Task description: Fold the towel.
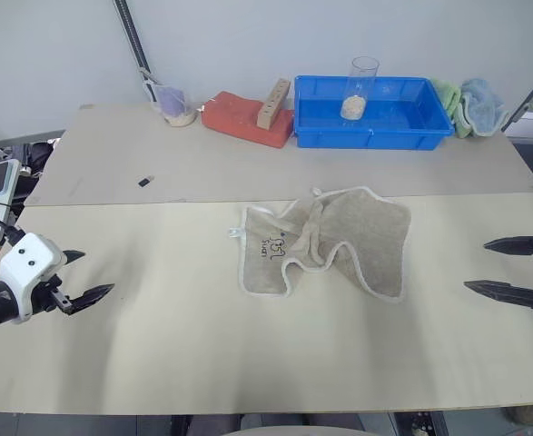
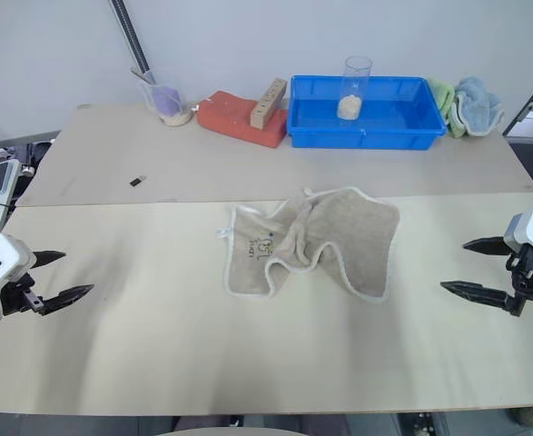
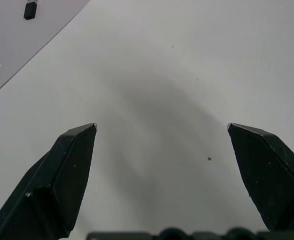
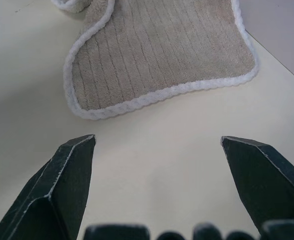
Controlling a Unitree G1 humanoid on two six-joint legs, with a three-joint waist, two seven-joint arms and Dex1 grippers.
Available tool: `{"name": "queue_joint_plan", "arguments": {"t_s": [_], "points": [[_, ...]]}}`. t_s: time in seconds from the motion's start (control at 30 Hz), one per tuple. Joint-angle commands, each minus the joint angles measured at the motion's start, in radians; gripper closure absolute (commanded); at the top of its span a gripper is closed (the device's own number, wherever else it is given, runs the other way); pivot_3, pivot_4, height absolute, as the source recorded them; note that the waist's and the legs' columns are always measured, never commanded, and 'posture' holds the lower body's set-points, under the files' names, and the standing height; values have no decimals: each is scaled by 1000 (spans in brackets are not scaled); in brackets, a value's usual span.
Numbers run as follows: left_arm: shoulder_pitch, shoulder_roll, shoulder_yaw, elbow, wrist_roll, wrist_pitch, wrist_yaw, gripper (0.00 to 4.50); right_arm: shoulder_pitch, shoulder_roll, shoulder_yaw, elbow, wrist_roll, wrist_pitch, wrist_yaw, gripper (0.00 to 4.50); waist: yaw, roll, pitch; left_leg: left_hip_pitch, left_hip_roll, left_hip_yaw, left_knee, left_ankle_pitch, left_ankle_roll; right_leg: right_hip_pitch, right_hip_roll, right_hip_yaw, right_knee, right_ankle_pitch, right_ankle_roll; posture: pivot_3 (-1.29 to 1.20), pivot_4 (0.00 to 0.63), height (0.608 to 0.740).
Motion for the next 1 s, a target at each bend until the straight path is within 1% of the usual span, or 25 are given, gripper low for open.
{"name": "queue_joint_plan", "arguments": {"t_s": [0.03, 0.27, 0.5, 0.57, 0.63, 0.77, 0.83, 0.9, 1.0], "points": [[-8, -5, 35, -12, -13, -11, -3, 0, -11, 8, -18, -10, 0, -23, 4, 80, 0, 0, 0, 0, 0, 0, 0, 0, 0, 0, 0, 0, 0, 0, 0, 0, 150, 740], [-12, -8, 33, 7, -4, -20, -18, 0, -12, 19, -21, -14, -5, -30, 7, 80, 0, 0, 0, 0, 0, 0, 0, 0, 0, 0, 0, 0, 0, 0, 0, 0, 150, 740], [-46, -28, 52, 42, -33, -63, -42, 0, -20, 21, -18, -17, -4, -27, 4, 80, 0, 0, 0, 0, 0, 0, 0, 0, 0, 0, 0, 0, 0, 0, 0, 0, 150, 740], [-52, -36, 62, 47, -69, -38, -56, 0, -22, 22, -17, -16, -5, -28, 3, 80, 0, 0, 0, 0, 0, 0, 0, 0, 0, 0, 0, 0, 0, 0, 0, 0, 150, 740], [-26, -23, 56, 38, -81, -39, -105, 0, -22, 24, -18, -14, -6, -30, 4, 80, -1, 0, 0, 0, 0, 0, 0, 0, 0, 0, 0, 0, 0, 0, 0, 0, 150, 740], [-26, -36, 24, 19, -62, -87, -110, 0, -23, 29, -18, -18, -8, -33, 4, 80, -1, 0, 0, 0, 1, 0, 0, 0, 0, 0, 0, 0, 0, 0, 0, 0, 150, 740], [-32, -39, -16, -11, -57, -105, -122, 0, -22, 30, -25, -43, 6, -16, 7, 80, 1, 0, 0, 0, 1, 0, 0, 0, 0, 0, 0, 0, 0, 0, 0, 0, 150, 740], [-46, -47, -67, -58, -56, -111, -125, 0, -19, 28, -31, -87, 25, 7, 9, 80, 4, 1, 0, 0, 0, 0, 1, 0, 0, 0, 0, 0, 0, 0, 0, 0, 150, 740], [-87, -71, -179, -145, -57, -104, -129, 0, -11, 27, -44, -192, 69, 70, 8, 80, 7, 1, 0, -1, 0, 0, 1, 0, 0, 0, 0, 0, 0, 0, 0, 0, 150, 740]]}}
